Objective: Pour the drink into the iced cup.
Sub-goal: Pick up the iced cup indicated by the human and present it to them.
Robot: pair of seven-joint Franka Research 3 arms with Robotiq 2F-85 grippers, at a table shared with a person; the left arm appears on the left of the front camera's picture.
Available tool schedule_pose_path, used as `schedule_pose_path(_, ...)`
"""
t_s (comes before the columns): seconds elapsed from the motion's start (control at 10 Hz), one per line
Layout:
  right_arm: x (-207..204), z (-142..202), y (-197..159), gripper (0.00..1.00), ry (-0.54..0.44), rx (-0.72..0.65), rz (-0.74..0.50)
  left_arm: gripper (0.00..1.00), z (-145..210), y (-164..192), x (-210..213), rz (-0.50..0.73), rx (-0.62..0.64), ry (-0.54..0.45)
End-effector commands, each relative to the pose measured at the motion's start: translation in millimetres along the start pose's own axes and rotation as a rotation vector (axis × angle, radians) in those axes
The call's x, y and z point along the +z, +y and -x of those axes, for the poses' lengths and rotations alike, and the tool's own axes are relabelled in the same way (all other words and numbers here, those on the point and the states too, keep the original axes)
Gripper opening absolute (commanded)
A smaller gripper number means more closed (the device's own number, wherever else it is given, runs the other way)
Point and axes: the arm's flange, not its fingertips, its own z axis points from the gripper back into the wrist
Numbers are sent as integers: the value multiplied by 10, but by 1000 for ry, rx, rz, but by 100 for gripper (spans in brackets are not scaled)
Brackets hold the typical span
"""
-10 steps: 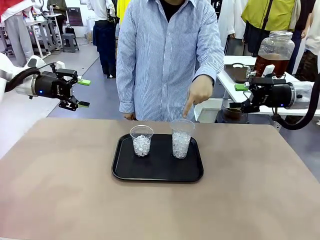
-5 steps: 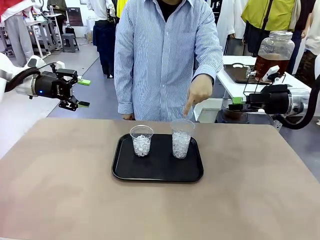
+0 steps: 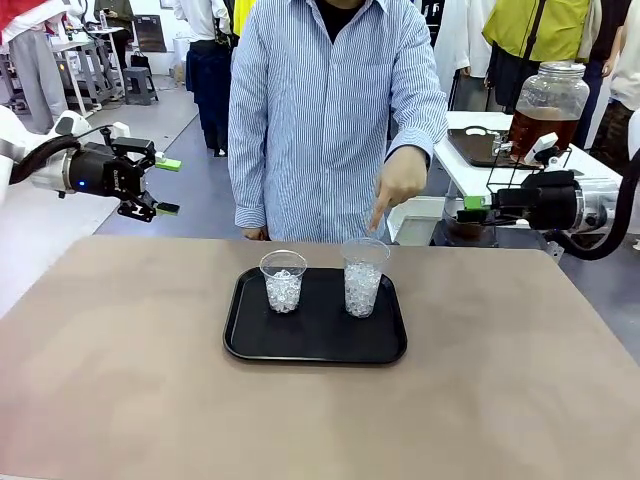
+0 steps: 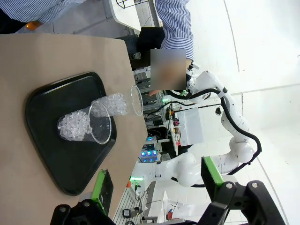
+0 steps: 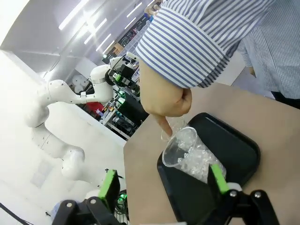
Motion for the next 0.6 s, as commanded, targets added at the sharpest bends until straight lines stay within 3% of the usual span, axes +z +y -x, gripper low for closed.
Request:
schedule_pose_path(0.0,-81,3,-68,100,-25,121,4,100,31,-33,-4,-5,-4,-6)
schedule_pose_path(0.2,-230,127,-228,100,-40,363,41,100,31,-33,-4,-5,-4,-6)
schedule_pose_path(0.5,-443,264,-352,100,5,593,46,100,31,-33,-4,-5,-4,-6)
